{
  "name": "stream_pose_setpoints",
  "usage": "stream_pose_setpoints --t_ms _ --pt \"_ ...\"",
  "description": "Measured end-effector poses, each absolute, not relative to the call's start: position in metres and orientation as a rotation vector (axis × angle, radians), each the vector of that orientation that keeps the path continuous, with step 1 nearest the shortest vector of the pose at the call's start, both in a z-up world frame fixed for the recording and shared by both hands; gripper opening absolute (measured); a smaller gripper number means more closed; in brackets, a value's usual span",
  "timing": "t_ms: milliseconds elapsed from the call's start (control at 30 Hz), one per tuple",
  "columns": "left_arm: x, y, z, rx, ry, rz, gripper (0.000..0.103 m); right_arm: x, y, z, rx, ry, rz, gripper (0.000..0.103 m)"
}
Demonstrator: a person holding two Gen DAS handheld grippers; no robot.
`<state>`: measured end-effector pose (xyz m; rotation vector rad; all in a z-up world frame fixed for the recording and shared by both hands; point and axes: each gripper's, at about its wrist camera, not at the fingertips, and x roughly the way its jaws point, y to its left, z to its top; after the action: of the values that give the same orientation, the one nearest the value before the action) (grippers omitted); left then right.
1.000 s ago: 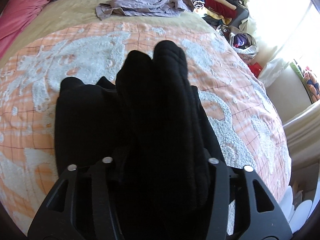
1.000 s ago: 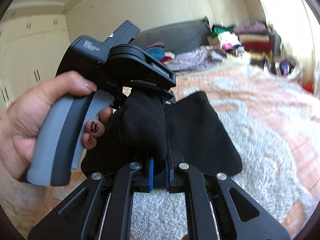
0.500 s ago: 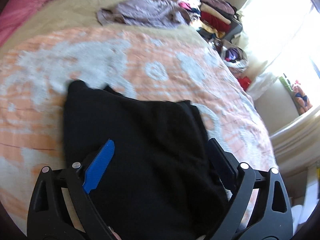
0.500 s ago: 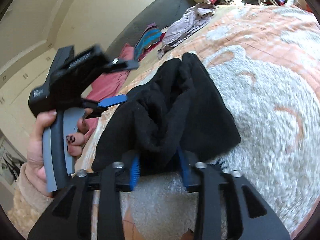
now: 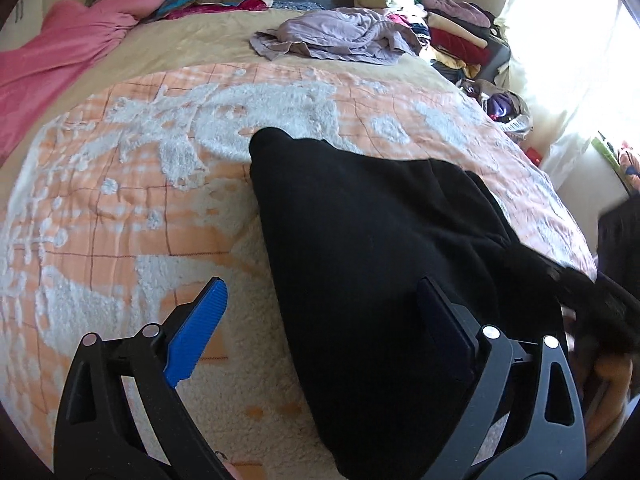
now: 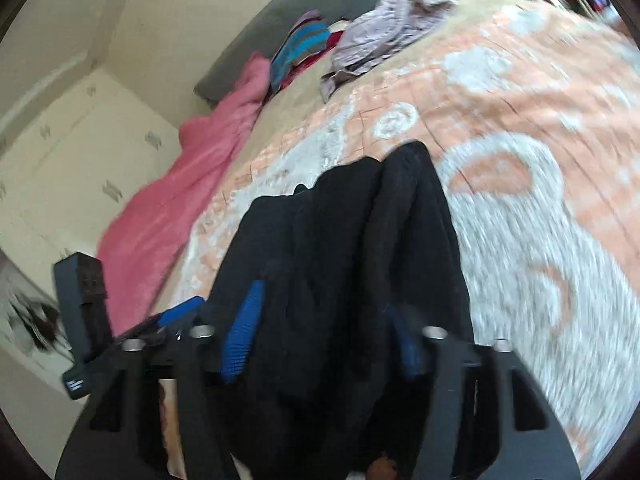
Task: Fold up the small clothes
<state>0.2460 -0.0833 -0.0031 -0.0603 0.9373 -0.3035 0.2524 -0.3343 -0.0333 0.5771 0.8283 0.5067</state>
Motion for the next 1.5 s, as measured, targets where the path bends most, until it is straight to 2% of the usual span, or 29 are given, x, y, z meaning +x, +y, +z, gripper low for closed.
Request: stream_pose_setpoints --t_ms 67,100,300,533,667,833,867,1033,1200,1467,1500 --pt "0.243 -0.084 -0.003 -0.059 0.937 -0.304 0.088 0.260 -0.326 -0.029 0.509 0.824 0.530 0.022" --pt "0.243 -0.084 -0.003 -0.059 0.935 -0.304 0.088 0.266 -0.326 -0.023 0.476 0.813 0.537 0.020" --pt "0.229 -0.098 0.001 -0.058 0.924 -0.358 0.088 0.258 -0.317 0.018 0.213 0.684 0.523 0.018" --pt "0.221 -0.112 -0.006 -0.011 0.930 -0.366 0.088 0.267 -0.333 -0.034 0.223 0.777 0.476 0.019" --pt "0.218 -0.116 -0.006 0.011 0.923 -0.364 0.088 0.258 -0.336 -0.040 0.230 0.760 0.445 0.025" --pt "0.217 -0.115 -0.006 0.013 0.922 -0.361 0.088 0.251 -0.333 -0.034 0.211 0.761 0.397 0.039" --pt "0.216 -0.114 -0.005 0.012 0.921 -0.359 0.088 0.248 -0.334 -0.033 0.212 0.766 0.386 0.045" --pt "0.213 -0.112 -0.004 0.007 0.915 -0.360 0.088 0.232 -0.338 -0.026 0.224 0.746 0.379 0.045" --pt "0.208 -0.112 -0.003 0.011 0.911 -0.363 0.088 0.214 -0.343 -0.022 0.226 0.749 0.369 0.058" --pt "0.192 -0.103 -0.001 -0.004 0.880 -0.353 0.088 0.189 -0.349 -0.035 0.330 0.796 0.450 0.058" --pt "0.190 -0.102 -0.002 -0.001 0.881 -0.348 0.088 0.188 -0.349 -0.037 0.338 0.800 0.454 0.048"
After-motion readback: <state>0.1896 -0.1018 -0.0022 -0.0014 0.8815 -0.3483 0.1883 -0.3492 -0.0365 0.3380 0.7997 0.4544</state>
